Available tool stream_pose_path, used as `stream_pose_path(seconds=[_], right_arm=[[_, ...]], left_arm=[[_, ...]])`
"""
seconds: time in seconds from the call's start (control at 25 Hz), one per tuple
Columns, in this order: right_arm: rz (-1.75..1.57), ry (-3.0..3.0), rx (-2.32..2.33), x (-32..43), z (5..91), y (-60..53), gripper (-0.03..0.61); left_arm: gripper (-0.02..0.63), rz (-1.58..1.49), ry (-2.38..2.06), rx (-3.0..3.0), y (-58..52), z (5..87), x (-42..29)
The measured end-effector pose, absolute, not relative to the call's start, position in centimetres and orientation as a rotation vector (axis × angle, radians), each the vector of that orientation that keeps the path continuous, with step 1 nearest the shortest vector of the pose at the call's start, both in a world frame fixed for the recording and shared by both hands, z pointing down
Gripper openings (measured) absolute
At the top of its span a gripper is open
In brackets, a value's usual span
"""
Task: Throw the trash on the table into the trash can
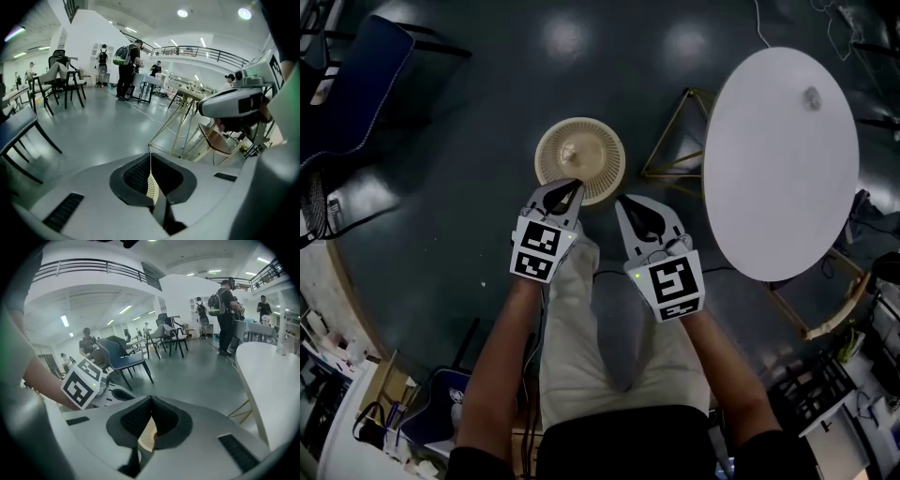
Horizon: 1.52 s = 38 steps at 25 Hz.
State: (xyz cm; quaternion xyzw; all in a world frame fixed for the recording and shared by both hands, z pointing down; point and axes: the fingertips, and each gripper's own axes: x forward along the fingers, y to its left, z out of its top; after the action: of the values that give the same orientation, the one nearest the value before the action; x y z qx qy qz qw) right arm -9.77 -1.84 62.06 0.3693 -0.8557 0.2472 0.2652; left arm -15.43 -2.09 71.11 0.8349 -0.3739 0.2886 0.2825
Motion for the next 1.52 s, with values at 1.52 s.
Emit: stream_pose_path(seconds=[1.52], right_arm=[[0.491,-2.335,1.233,8.2,38.2,-4.3,0.017]], left_arm=[[0.015,0.446,-1.070,2.590,-1.7,37.2,2.9]])
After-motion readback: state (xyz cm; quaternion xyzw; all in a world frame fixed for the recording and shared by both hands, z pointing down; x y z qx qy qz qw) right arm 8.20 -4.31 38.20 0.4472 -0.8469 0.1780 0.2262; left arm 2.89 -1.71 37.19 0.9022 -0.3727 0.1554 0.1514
